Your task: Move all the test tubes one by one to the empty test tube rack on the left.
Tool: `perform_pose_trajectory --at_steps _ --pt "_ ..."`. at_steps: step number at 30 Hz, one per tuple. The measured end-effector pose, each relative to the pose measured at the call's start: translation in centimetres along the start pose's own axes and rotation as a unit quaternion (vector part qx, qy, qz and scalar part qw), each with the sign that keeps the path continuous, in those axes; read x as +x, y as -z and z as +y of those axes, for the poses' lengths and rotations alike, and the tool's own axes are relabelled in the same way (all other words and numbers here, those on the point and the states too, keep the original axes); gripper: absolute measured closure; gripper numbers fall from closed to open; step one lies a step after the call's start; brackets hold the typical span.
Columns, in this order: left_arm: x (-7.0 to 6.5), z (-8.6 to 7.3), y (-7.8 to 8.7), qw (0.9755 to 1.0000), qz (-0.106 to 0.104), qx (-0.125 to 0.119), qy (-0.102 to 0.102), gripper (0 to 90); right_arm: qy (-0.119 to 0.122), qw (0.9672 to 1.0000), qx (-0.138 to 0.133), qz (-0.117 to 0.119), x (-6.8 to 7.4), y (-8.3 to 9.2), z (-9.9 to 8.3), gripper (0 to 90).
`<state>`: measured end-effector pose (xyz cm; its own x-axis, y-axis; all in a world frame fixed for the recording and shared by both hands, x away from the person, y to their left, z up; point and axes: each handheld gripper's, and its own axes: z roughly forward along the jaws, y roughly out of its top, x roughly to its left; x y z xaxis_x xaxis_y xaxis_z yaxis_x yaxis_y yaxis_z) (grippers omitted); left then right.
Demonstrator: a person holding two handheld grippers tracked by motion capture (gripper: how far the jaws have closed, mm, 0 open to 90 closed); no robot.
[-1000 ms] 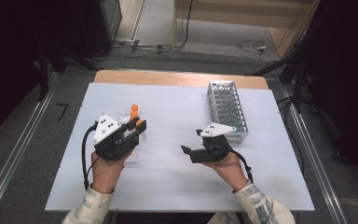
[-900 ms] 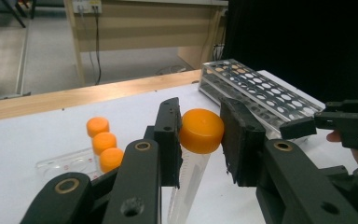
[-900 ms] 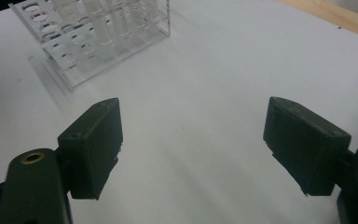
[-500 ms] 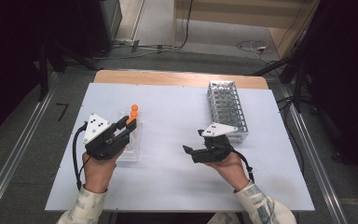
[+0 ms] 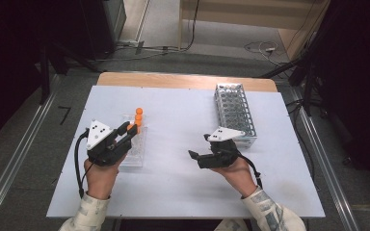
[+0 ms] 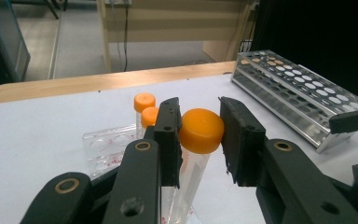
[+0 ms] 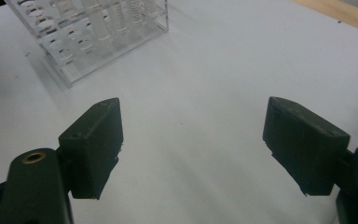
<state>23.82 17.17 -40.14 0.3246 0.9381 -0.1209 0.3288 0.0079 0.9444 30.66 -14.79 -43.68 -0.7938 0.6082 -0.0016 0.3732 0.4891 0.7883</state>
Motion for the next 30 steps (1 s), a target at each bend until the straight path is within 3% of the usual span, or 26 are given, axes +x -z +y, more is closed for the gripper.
perform_pose_trajectory --at_steps 17,30 --pt "-0.5 -2.1 -1.3 0.9995 0.027 0.015 -0.005 69.1 -0.001 1.0000 0.004 0.000 0.1 -0.2 -0.1 19.1" --pt "-0.9 -2.7 -1.5 0.9989 0.039 0.024 -0.008 68.9 -0.002 1.0000 0.006 0.001 0.2 -0.3 -0.1 19.2"
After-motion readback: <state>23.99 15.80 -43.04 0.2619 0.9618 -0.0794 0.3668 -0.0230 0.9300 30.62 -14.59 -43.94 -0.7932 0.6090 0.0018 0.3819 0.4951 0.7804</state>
